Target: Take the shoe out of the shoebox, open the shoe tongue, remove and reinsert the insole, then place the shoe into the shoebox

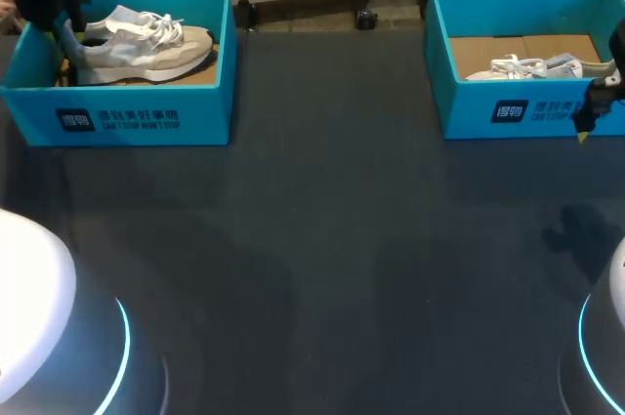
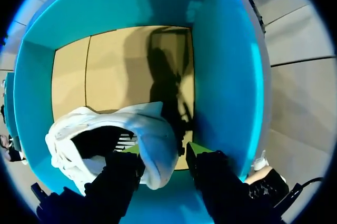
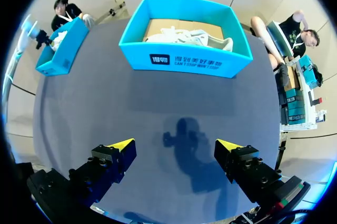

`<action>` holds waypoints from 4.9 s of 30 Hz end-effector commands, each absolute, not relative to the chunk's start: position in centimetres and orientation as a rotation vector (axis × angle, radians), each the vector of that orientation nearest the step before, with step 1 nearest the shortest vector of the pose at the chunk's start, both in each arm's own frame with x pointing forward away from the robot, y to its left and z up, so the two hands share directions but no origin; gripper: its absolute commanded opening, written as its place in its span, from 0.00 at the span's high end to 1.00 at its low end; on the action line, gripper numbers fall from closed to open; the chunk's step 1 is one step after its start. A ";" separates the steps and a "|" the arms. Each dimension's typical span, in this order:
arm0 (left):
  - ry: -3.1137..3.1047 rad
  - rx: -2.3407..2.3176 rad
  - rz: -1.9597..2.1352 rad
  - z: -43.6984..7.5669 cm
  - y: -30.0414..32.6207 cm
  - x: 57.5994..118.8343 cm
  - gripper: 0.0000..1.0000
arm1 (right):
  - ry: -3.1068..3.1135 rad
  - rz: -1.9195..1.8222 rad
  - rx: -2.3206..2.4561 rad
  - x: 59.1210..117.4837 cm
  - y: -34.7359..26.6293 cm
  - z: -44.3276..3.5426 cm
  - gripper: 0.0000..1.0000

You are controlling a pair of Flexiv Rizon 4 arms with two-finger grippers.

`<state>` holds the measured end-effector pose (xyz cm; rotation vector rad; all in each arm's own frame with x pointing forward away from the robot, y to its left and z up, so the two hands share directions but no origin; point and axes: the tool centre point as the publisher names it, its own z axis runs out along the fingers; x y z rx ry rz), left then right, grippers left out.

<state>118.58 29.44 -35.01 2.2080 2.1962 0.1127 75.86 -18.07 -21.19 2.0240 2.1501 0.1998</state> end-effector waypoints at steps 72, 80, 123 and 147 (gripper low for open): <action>2.027 2.393 0.110 -19.3 26.5 113.9 1.00 | 2.150 0.202 2.024 75.8 -18.1 -21.3 0.00; 2.029 2.464 0.244 -18.6 25.2 111.1 1.00 | 2.150 0.202 2.024 75.8 -18.1 -21.3 0.00; 2.088 2.472 0.379 -12.5 12.7 92.7 1.00 | 2.150 0.202 2.024 75.8 -18.1 -21.3 0.00; 2.035 2.532 0.372 -14.7 0.1 82.2 1.00 | 2.150 0.202 2.024 75.8 -18.1 -21.3 0.00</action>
